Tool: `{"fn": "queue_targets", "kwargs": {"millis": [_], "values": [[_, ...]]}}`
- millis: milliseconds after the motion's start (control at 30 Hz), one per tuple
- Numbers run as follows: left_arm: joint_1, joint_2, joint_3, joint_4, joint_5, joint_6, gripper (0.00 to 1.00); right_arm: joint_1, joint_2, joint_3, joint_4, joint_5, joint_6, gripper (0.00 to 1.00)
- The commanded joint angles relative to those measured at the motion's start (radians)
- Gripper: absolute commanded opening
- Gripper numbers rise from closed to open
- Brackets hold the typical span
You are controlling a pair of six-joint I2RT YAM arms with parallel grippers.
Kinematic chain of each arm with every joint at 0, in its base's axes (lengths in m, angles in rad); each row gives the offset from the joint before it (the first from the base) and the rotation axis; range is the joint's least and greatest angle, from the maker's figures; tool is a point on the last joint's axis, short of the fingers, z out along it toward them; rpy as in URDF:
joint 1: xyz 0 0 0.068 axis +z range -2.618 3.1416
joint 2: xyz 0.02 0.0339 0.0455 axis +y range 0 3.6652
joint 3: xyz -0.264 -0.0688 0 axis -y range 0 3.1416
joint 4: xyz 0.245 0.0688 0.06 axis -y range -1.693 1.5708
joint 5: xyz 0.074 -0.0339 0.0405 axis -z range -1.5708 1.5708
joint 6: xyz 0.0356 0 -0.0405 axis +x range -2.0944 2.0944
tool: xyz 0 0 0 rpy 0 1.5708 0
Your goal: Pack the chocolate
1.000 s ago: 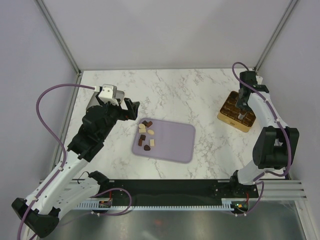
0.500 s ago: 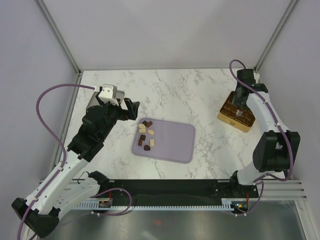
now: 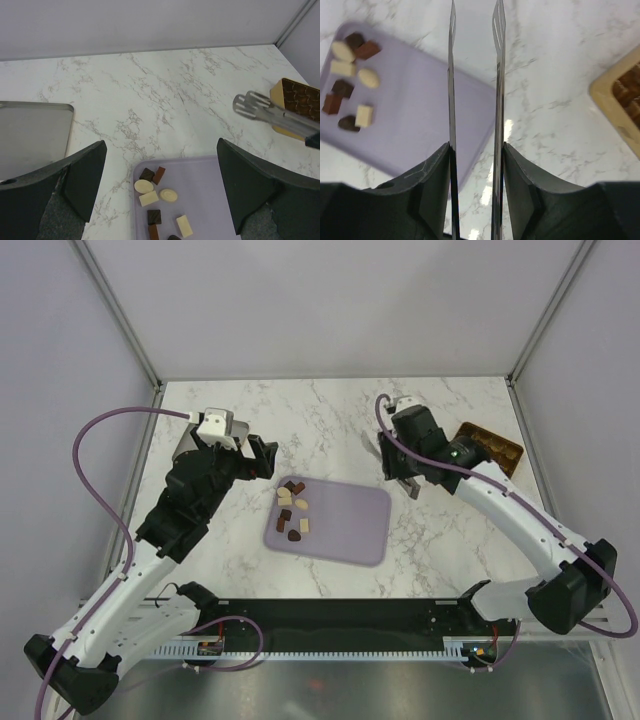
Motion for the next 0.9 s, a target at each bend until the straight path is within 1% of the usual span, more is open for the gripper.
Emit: {"fn": "queue_targets", "kwargs": {"millis": [0,33,100,133,200,233,333,500,633,867], "values": [[0.002,0.001,0.015,0.021,-0.034,0.000,1.00,0.116,-0.051,-0.065,0.039,-0.064,0.051,0.51],[0.002,0.001,0.016,0.021,-0.035,0.000,1.00,0.185,-0.059,-0.089,0.043,-0.051,0.068,0.51],[0.002,0.000,0.016,0.019,-0.041,0.000,1.00,0.256,-0.063,-0.117,0.061,-0.031,0.138,0.51],[0.002,-0.004,0.016,0.021,-0.041,0.000,1.00,0.321,-0.063,-0.140,0.069,-0.027,0.158,0.52],[0.002,-0.008,0.013,0.019,-0.050,0.001,1.00,0.383,-0.059,-0.157,0.081,0.024,0.206,0.52],[0.002,-0.010,0.013,0.021,-0.054,0.001,1.00,0.437,-0.056,-0.178,0.091,0.035,0.249,0.52],[0.002,-0.014,0.013,0.019,-0.067,0.004,1.00,0.520,-0.042,-0.198,0.117,0.064,0.304,0.52],[0.002,-0.014,0.012,0.021,-0.069,0.001,1.00,0.598,-0.007,-0.195,0.147,0.123,0.364,0.53],[0.002,-0.017,0.010,0.019,-0.072,0.003,1.00,0.652,0.055,-0.182,0.180,0.131,0.396,0.53],[0.002,-0.020,0.010,0.019,-0.081,0.006,1.00,0.698,0.150,-0.152,0.167,0.177,0.415,0.53]]}}
